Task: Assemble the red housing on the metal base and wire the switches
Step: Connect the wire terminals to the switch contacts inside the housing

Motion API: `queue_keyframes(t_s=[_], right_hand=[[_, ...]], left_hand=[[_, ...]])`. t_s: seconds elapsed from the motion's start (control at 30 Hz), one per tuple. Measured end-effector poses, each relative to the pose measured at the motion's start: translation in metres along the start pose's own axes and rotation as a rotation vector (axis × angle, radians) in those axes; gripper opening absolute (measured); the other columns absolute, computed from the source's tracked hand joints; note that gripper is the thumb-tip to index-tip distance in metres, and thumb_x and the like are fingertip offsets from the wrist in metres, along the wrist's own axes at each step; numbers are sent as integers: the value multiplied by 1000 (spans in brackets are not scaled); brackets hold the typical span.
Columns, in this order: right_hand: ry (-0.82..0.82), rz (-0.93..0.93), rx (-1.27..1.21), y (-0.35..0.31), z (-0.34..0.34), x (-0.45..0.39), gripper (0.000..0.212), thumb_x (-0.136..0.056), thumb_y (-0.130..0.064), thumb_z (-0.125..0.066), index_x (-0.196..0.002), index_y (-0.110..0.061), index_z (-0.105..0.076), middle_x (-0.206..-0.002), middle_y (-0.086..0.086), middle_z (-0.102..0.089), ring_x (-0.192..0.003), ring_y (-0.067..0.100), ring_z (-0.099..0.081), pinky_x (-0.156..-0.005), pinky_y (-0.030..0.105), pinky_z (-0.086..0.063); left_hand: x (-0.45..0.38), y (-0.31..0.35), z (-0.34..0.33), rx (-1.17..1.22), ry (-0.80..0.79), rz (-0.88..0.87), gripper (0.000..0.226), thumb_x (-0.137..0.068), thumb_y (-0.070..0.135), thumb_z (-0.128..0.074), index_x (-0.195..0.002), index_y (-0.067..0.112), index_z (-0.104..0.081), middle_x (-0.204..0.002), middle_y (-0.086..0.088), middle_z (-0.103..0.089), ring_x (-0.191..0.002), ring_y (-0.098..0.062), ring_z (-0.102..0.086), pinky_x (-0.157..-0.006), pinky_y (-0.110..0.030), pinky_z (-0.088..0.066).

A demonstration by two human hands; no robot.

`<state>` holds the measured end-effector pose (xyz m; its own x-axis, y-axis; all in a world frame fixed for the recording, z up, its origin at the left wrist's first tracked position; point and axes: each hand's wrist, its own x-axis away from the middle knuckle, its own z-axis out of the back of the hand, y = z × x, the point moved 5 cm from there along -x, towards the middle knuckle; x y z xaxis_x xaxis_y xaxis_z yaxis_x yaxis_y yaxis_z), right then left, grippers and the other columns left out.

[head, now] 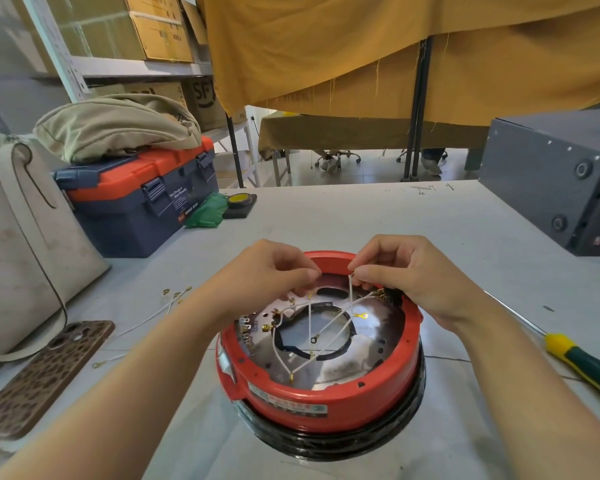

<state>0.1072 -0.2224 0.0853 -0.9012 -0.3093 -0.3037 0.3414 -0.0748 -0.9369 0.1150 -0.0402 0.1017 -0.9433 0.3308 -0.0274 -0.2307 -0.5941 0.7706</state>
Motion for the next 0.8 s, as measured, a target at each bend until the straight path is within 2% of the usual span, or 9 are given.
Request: queue_keyframes(t_s=[0.03, 0.13, 0.23, 0.3, 0.37, 0.43, 0.6, 0.67, 0.8], right_hand=[[-10, -9, 12, 1, -2, 0, 12, -81, 0, -67, -78, -11, -70, -73, 9, -70, -72, 18, -66, -69, 24, -53], [-18, -20, 45, 1, -4, 0, 10, -82, 0, -66, -81, -9, -70, -79, 17, -70, -77, 29, -65, -79, 36, -54], [2, -21, 42, 0, -2, 0, 7, -81, 1, -68, -83, -6, -68, -78, 17, -71, -75, 27, -68, -77, 32, -55], [33, -36, 39, 1, 1, 0, 8, -79, 2, -69, -84, -3, -66, -78, 21, -70, -73, 29, -68, -76, 32, -55], [55, -43, 52, 2, 3, -1, 7, -78, 2, -70, -81, -4, -65, -75, 20, -70, -68, 24, -67, -70, 27, -55], [64, -36, 87, 4, 3, -2, 7, -78, 0, -70, -78, -6, -66, -72, 16, -70, -65, 19, -66, -67, 22, -54], [53, -33, 182, 9, 5, -3, 6, -79, -9, -72, -78, -14, -70, -75, 7, -71, -73, 19, -66, -74, 29, -53], [63, -46, 184, 12, 8, -4, 8, -81, -12, -71, -76, -19, -71, -74, 1, -71, -71, 14, -65, -68, 22, -52], [262, -84, 170, 21, 23, -6, 9, -85, -19, -66, -78, -21, -71, -81, -2, -70, -75, 9, -61, -65, 16, -45]], left_hand=[[0, 3, -3, 22, 3, -29, 10, -88, 21, -63, -90, 21, -72, -70, 7, -71, -55, 4, -58, -49, -9, -43], [-3, 12, -16, 107, -28, -86, 8, -83, 23, -69, -89, 20, -73, -74, 2, -73, -65, 0, -62, -60, -13, -46], [-7, 16, -27, 239, -39, -104, 9, -81, 14, -71, -89, 10, -71, -69, 1, -72, -62, -2, -64, -58, -9, -45], [-9, 17, -30, 273, -30, -107, 7, -80, 11, -71, -87, 10, -70, -70, -4, -73, -63, -8, -66, -59, -11, -47], [-11, 15, -32, 295, -41, -100, 7, -80, 8, -71, -86, 8, -69, -68, -8, -72, -62, -12, -67, -60, -16, -51], [-13, 12, -35, 300, -50, -86, 6, -79, 6, -71, -84, 8, -69, -65, -8, -71, -60, -13, -66, -59, -18, -52], [-14, 7, -39, 300, -27, -56, 2, -79, 8, -72, -77, 9, -70, -61, -7, -69, -56, -12, -65, -55, -17, -49], [-15, 7, -40, 286, -18, -47, 3, -80, 8, -71, -76, 8, -71, -60, -7, -69, -55, -11, -64, -53, -16, -48], [-17, 8, -43, 239, -22, -60, 8, -81, 9, -69, -74, 8, -71, -60, -4, -69, -55, -10, -64, -52, -14, -47]])
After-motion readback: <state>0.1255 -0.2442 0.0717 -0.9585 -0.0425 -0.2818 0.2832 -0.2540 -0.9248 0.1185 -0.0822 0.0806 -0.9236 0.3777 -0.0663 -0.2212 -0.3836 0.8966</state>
